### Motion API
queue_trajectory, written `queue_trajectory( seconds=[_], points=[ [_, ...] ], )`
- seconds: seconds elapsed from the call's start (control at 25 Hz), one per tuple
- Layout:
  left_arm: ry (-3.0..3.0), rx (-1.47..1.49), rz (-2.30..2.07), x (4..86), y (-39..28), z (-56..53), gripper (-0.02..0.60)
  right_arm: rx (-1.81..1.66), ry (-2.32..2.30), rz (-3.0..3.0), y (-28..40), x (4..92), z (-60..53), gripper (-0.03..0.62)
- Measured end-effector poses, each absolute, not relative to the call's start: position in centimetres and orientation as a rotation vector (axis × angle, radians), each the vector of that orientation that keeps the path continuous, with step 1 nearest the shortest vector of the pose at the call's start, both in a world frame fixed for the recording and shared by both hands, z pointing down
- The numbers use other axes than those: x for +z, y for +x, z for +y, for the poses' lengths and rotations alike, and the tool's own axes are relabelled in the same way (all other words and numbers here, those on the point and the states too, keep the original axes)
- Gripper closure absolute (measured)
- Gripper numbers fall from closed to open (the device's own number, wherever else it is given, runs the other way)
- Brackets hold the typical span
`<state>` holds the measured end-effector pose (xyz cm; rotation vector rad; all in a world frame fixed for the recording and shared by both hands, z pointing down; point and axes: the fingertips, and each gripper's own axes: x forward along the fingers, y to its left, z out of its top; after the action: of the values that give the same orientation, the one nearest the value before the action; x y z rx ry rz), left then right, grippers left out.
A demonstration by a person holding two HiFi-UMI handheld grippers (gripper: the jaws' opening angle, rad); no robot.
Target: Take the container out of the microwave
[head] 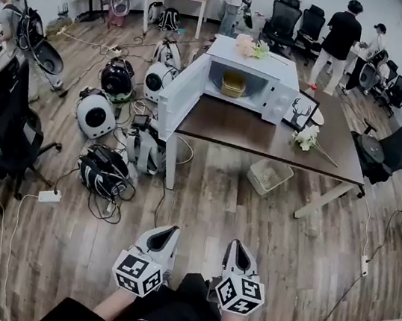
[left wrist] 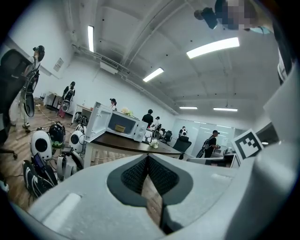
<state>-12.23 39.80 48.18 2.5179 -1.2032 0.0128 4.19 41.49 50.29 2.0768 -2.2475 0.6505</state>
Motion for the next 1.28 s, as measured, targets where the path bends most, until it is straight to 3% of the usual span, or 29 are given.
queue_trajectory(
  seconds=[0.6,1.28],
  points=[
    [2.466,0.026,-1.314,49.3,-10.8,28.4,0.572,0.606,1.892,-2.31,4.7,51.4,28.2,0.586],
    [2.371,0.019,-1.423,50.6,-4.3,15.5,0.572,0.625,1.686,-2.395,9.4,52.4,14.0,0.586]
  ],
)
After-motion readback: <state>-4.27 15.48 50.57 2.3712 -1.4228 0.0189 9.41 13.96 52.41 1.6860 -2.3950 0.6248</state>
